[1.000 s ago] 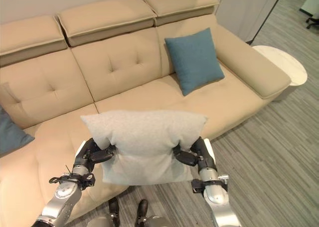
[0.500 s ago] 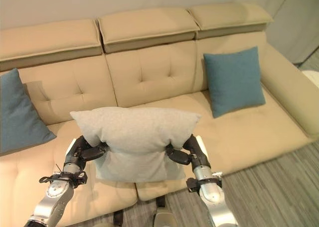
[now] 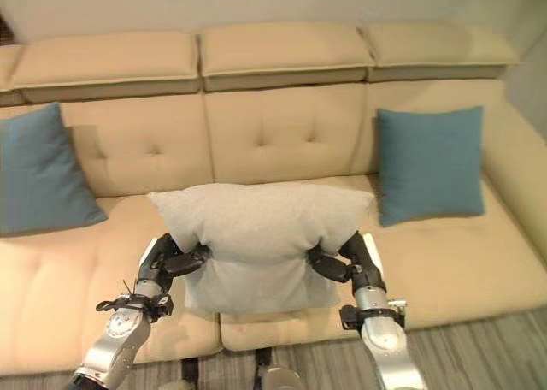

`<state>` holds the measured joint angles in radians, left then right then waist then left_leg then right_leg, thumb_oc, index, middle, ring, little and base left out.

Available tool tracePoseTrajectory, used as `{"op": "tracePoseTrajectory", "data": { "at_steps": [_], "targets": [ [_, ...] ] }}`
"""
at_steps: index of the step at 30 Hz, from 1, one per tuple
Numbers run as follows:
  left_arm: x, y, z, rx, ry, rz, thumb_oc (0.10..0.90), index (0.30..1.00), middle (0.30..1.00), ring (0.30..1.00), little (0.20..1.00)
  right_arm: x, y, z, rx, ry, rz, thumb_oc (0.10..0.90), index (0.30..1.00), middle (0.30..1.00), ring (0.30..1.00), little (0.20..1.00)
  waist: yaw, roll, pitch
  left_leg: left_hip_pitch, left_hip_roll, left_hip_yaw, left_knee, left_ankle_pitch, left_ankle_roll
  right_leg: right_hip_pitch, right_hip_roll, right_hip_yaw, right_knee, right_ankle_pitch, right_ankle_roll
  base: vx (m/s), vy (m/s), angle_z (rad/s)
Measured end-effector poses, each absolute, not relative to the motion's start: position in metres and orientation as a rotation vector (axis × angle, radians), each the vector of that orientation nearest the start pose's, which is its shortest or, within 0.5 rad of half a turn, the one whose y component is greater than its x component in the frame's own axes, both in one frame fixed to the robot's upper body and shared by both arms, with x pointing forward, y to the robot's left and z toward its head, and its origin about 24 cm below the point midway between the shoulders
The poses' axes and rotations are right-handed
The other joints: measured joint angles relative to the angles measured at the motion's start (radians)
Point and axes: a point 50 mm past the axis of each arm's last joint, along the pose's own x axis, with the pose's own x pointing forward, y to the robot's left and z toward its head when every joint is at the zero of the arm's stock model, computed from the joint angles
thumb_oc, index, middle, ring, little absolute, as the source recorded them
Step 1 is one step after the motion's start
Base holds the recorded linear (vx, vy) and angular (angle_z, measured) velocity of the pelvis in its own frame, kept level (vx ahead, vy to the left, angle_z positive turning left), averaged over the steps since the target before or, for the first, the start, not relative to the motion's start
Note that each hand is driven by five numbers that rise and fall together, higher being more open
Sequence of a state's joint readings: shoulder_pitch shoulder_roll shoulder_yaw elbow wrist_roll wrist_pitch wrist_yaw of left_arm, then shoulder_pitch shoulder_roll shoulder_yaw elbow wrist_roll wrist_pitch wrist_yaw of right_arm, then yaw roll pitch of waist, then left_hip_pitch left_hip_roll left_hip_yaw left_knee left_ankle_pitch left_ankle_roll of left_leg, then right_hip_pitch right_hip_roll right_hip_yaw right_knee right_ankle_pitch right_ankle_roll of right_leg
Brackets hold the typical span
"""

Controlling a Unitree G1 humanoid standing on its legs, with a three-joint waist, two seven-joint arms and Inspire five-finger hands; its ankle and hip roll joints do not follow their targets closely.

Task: Pick up all the scattered cushions and arrange them neatly on the sofa.

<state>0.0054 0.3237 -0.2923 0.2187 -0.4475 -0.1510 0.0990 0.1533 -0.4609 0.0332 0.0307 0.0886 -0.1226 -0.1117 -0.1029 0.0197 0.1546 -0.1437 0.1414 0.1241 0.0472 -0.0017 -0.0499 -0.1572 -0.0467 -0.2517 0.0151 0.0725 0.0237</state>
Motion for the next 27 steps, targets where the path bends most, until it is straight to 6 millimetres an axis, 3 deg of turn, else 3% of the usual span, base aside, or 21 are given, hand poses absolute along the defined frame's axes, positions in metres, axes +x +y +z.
{"op": "tracePoseTrajectory", "data": {
  "at_steps": [3, 6, 11, 16, 23, 25, 26, 27],
  "targets": [
    [0.239, 0.174, -0.003, -0.072, 0.171, -0.067, 0.400, 0.300, 0.300, 0.300, 0.300, 0.220, -0.236, 0.032, -0.368, 0.053, -0.062, 0.400, 0.300, 0.300, 0.300, 0.300, 0.020, 0.000, 0.000, 0.001, -0.008, -0.005, -0.015, 0.015, -0.019, -0.010, -0.009, 0.012, 0.009, 0.000, 0.004, 0.14, 0.107, -0.02],
    [0.236, 0.179, -0.004, -0.051, 0.174, -0.054, 0.400, 0.300, 0.300, 0.300, 0.300, 0.220, -0.232, 0.030, -0.367, 0.058, -0.044, 0.400, 0.300, 0.300, 0.300, 0.300, 0.019, -0.007, -0.001, 0.020, -0.033, -0.009, -0.042, 0.052, -0.010, -0.011, -0.027, 0.028, 0.019, -0.002, 0.023, 0.12, 0.121, -0.09],
    [0.238, 0.184, -0.001, -0.042, 0.162, -0.036, 0.400, 0.300, 0.300, 0.300, 0.300, 0.226, -0.226, 0.034, -0.368, 0.035, -0.031, 0.400, 0.300, 0.300, 0.300, 0.300, 0.025, -0.023, -0.003, 0.014, -0.060, 0.009, -0.056, 0.064, 0.006, -0.033, -0.046, 0.053, 0.016, 0.012, 0.036, -0.01, 0.070, -0.08],
    [0.253, 0.190, 0.015, -0.036, 0.097, 0.028, 0.400, 0.300, 0.300, 0.300, 0.300, 0.258, -0.213, 0.054, -0.376, -0.066, -0.021, 0.400, 0.300, 0.300, 0.300, 0.300, 0.035, -0.034, -0.002, -0.064, -0.076, 0.024, -0.054, 0.070, 0.018, -0.118, -0.058, 0.070, 0.013, 0.036, 0.030, -0.07, 0.034, -0.06],
    [0.291, 0.188, 0.058, -0.035, -0.073, 0.101, 0.400, 0.300, 0.300, 0.300, 0.300, 0.303, -0.196, 0.099, -0.383, -0.241, -0.077, 0.400, 0.300, 0.300, 0.300, 0.300, 0.065, -0.035, -0.002, -0.159, -0.089, 0.032, -0.057, 0.078, 0.027, -0.196, -0.063, 0.085, -0.037, 0.075, 0.034, -0.05, 0.010, -0.03],
    [0.315, 0.188, 0.084, -0.015, -0.162, 0.137, 0.400, 0.300, 0.300, 0.300, 0.300, 0.325, -0.189, 0.125, -0.405, -0.324, -0.116, 0.400, 0.300, 0.300, 0.300, 0.300, 0.066, -0.034, -0.002, -0.193, -0.094, 0.033, -0.082, 0.101, 0.027, -0.227, -0.063, 0.090, -0.069, 0.099, 0.036, -0.04, -0.001, 0.00],
    [0.333, 0.185, 0.108, -0.006, -0.229, 0.149, 0.400, 0.300, 0.300, 0.300, 0.300, 0.338, -0.187, 0.150, -0.412, -0.399, -0.143, 0.400, 0.300, 0.300, 0.300, 0.300, 0.066, -0.034, -0.002, -0.229, -0.097, 0.032, -0.101, 0.122, 0.027, -0.260, -0.062, 0.090, -0.094, 0.123, 0.035, 0.00, 0.000, 0.00],
    [0.335, 0.185, 0.114, -0.012, -0.252, 0.156, 0.400, 0.300, 0.300, 0.300, 0.300, 0.339, -0.185, 0.155, -0.406, -0.419, -0.153, 0.400, 0.300, 0.300, 0.300, 0.300, 0.065, -0.033, -0.001, -0.231, -0.097, 0.033, -0.111, 0.128, 0.027, -0.263, -0.062, 0.090, -0.103, 0.128, 0.030, 0.00, 0.000, 0.00]
  ]
}}
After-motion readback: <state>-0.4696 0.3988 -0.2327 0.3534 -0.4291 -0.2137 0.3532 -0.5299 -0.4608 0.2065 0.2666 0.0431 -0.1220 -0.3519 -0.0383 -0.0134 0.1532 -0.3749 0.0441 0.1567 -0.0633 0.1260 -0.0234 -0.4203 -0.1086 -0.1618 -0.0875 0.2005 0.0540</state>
